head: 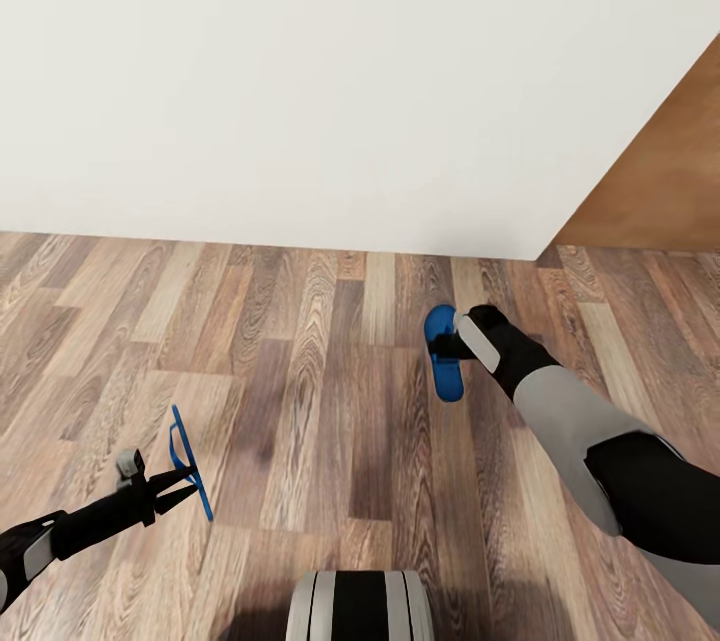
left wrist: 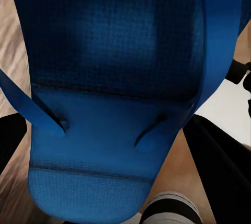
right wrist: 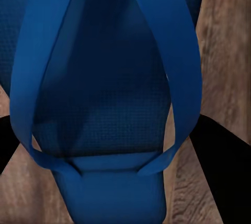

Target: In the bedroom, move the book from the bed onto either nightstand, and place the two sandals side by side next to the bed.

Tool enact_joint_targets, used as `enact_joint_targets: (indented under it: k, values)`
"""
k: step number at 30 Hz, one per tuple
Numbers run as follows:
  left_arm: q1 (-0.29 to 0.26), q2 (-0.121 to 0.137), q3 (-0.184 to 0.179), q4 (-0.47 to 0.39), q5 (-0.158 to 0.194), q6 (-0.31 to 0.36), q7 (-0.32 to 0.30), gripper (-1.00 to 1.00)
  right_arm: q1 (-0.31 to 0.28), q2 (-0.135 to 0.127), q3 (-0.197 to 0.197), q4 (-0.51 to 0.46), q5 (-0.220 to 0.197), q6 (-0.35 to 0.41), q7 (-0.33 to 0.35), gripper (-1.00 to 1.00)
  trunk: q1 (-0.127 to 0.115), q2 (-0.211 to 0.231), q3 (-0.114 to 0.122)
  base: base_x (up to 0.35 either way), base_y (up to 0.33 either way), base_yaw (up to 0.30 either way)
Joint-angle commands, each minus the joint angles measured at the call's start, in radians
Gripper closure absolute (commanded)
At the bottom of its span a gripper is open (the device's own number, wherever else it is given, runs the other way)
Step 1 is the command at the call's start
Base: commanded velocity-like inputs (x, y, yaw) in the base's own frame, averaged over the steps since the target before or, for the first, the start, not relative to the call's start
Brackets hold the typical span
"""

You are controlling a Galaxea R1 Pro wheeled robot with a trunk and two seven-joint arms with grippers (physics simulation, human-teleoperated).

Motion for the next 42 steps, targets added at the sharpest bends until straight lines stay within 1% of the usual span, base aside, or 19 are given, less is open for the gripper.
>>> enact_joint_targets:
  k: [1,8,12,16,21,23,26,29,35,39,42]
  values:
    - [0.0,0.0,0.006,-0.001,-0.008,0.01,-0.004,1.0,0.0,-0.001,0.008,-0.001,-0.011,0.003,-0.009,1.0,-0.001,0.0,0.003,0.0,0.0,0.0]
    - [0.0,0.0,0.006,-0.001,-0.008,0.01,0.001,1.0,0.002,-0.001,0.007,-0.001,-0.009,0.003,-0.009,1.0,-0.004,0.002,0.03,0.0,0.0,0.0]
    - [0.0,0.0,0.006,-0.001,-0.008,0.01,0.024,1.0,0.005,-0.001,0.006,0.001,-0.01,0.003,-0.009,1.0,-0.006,0.003,0.046,0.0,0.0,0.0]
    - [0.0,0.0,0.006,-0.001,-0.007,0.01,0.043,1.0,0.009,-0.006,0.005,0.002,-0.011,0.003,-0.009,1.0,-0.007,0.004,0.061,0.0,0.0,0.0]
    - [0.0,0.0,0.006,-0.001,-0.008,0.01,0.049,1.0,0.01,-0.011,0.003,0.002,-0.012,0.001,-0.008,1.0,-0.01,0.005,0.081,0.0,0.0,0.0]
    - [0.0,0.0,0.006,-0.001,-0.008,0.01,0.05,1.0,0.02,-0.028,0.003,0.002,-0.013,-0.02,-0.008,1.0,-0.01,0.005,0.088,0.0,0.0,0.0]
    - [0.0,0.0,0.005,-0.001,-0.008,0.009,0.051,1.0,0.034,-0.039,0.004,0.002,-0.013,-0.051,-0.007,1.0,-0.012,0.006,0.1,0.0,0.0,0.0]
    - [0.0,-0.001,0.005,-0.001,-0.009,0.009,0.051,1.0,0.04,-0.043,0.004,0.003,-0.012,-0.064,-0.004,1.0,-0.013,0.007,0.112,0.0,0.0,0.0]
    - [0.0,-0.001,0.005,-0.001,-0.01,0.009,0.058,1.0,0.044,-0.047,0.004,0.05,-0.013,-0.075,-0.001,1.0,-0.016,0.008,0.135,0.0,0.0,0.0]
    - [0.0,-0.002,0.005,-0.001,-0.009,0.01,0.094,1.0,0.044,-0.051,0.003,0.096,-0.013,-0.09,0.011,1.0,-0.018,0.009,0.15,0.0,0.0,0.0]
    - [0.0,-0.002,0.005,-0.001,-0.009,0.01,0.11,1.0,0.044,-0.054,0.003,0.132,-0.013,-0.11,0.026,1.0,-0.019,0.01,0.162,0.0,0.0,0.0]
